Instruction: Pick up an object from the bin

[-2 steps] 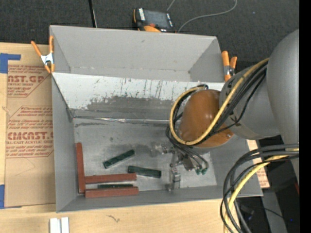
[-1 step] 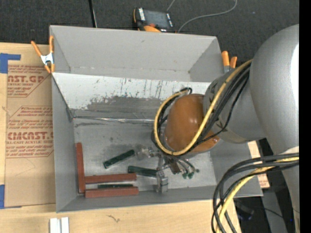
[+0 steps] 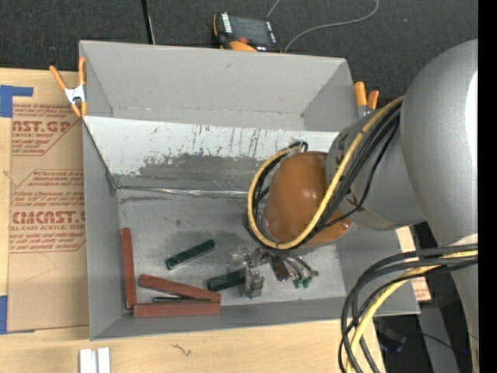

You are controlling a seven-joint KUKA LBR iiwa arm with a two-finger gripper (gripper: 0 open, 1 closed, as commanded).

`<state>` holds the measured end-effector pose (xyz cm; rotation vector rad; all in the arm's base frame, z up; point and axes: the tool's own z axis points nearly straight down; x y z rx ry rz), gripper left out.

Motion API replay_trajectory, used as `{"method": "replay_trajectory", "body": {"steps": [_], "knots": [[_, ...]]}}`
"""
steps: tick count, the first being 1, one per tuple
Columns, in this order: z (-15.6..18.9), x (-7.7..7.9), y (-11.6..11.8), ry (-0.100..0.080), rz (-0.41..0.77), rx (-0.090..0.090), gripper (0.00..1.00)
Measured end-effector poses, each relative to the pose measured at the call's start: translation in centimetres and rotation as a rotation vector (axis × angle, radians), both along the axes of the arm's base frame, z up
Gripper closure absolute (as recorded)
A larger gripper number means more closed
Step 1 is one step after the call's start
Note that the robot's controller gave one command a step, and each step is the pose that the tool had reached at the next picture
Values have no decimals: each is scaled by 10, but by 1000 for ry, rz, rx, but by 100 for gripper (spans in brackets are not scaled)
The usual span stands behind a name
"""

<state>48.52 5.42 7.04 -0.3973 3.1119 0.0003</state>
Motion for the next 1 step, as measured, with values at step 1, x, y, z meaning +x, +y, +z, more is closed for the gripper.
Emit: {"method": "replay_trajectory", "body": {"steps": [1], "knots": [[162,40,-20,-6,163,-1,100]]}}
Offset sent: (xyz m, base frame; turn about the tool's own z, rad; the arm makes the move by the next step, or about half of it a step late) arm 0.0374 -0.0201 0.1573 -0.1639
